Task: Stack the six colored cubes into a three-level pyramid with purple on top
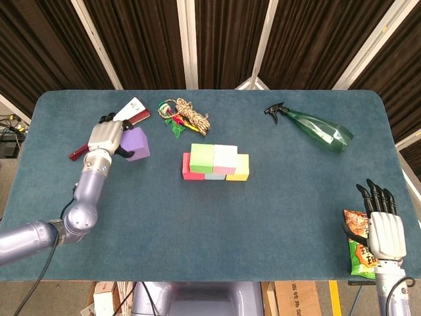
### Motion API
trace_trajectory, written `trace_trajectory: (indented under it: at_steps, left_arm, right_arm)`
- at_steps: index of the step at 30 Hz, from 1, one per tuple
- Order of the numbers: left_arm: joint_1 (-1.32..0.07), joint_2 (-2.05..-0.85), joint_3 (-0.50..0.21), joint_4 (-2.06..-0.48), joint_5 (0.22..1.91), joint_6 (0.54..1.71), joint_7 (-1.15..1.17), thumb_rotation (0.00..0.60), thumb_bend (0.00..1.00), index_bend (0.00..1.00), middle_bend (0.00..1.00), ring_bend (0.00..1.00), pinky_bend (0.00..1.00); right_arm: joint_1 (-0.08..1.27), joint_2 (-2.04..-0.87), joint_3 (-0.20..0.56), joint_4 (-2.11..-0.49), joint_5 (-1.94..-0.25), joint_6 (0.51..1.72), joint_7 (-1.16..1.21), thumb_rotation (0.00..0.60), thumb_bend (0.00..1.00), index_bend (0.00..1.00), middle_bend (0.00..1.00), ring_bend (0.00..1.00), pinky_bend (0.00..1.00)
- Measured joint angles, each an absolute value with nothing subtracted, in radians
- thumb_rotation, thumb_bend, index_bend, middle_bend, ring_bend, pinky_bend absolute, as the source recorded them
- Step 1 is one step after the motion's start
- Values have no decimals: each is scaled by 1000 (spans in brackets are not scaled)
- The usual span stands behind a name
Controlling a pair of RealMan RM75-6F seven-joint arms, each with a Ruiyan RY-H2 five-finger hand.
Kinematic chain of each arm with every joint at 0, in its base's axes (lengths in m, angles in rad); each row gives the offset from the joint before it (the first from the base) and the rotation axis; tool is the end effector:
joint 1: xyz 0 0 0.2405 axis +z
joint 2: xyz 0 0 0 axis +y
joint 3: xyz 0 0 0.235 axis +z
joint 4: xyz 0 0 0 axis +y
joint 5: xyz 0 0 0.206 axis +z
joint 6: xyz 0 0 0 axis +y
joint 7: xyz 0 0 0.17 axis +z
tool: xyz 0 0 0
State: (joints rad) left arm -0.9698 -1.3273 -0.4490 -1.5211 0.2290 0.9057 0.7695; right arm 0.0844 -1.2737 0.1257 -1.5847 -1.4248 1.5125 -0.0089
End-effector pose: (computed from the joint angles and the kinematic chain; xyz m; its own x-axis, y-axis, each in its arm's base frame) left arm -0.1130 0.4466 0.0792 0.3537 0.2802 0.8924 0.9220 0.0563 -0.3831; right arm -0.2847 -0.2185 0.1306 0.2725 0.0900 0.9579 -0.9615 0.0624 0.2677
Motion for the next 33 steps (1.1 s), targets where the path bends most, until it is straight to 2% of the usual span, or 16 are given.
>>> trace_trajectory:
  at_steps: [7, 14, 33]
  left_arm:
    - [-1021, -1231, -470, -1576, 215, 854, 751, 600, 418, 362, 401, 0, 32]
    - [-1086, -1211, -478, -1592, 227, 827, 720, 600, 387, 327, 375, 0, 32]
    - [-1376, -1235, -400, -1533, -27, 816, 824, 600, 363, 292, 344, 0, 29]
  right_arm:
    - [84, -1278, 134, -1581, -1406, 1509, -16, 600, 250, 137, 51, 51, 0]
    - [90, -1287, 138, -1569, -1391, 1492, -31, 600, 250, 138, 51, 51, 0]
    - [108, -1311, 151, -1532, -1344, 1448, -53, 600, 250, 138, 51, 51, 0]
